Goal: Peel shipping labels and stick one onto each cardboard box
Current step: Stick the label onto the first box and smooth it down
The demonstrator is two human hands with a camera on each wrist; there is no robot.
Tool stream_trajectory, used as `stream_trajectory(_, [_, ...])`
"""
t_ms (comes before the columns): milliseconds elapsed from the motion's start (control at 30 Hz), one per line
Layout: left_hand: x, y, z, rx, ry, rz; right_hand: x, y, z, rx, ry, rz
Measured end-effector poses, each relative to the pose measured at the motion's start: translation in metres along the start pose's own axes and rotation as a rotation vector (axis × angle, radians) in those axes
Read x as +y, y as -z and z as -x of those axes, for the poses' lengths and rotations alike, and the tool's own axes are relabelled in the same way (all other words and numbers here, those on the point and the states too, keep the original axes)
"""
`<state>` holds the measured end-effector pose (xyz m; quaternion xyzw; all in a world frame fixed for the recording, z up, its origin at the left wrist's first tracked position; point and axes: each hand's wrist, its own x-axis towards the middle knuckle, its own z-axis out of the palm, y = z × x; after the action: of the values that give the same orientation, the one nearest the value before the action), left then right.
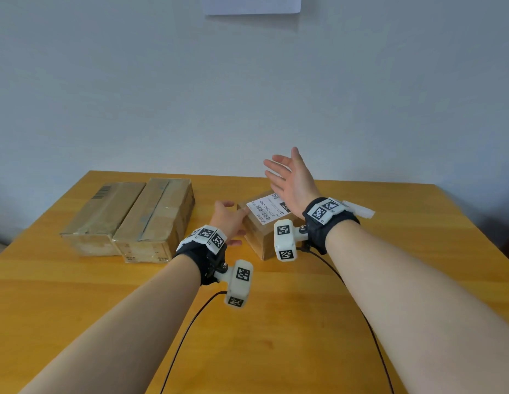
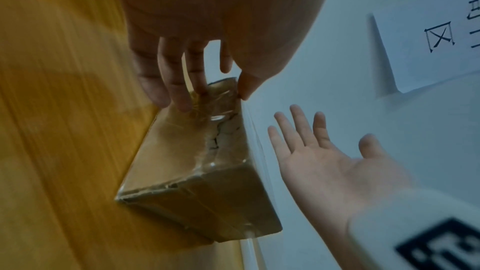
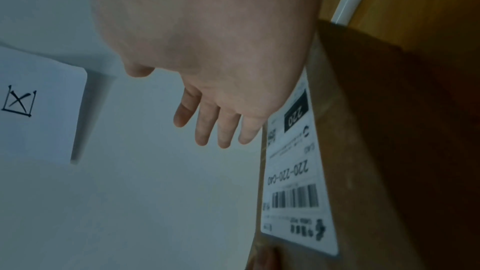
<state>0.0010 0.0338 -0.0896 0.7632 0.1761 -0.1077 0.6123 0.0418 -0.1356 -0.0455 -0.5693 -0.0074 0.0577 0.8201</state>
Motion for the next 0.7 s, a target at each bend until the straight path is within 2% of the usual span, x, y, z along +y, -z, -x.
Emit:
stream_trajectory(167, [-0.002, 0.005, -0.004, -0.056, -0.033, -0.04, 0.009, -0.013, -0.017, -0.078, -0.015, 0.076])
stream_trajectory(433, [-0.003, 0.008, -0.01, -0.036, -0.081, -0.019, 0.031, -0.015, -0.027, -0.172, 0.005, 0.324])
stream_trajectory(700, [-0.008, 0.012, -0.01, -0.084, -0.093, 0.017, 0.039, -0.025, -0.024, -0.235, 0.02, 0.289])
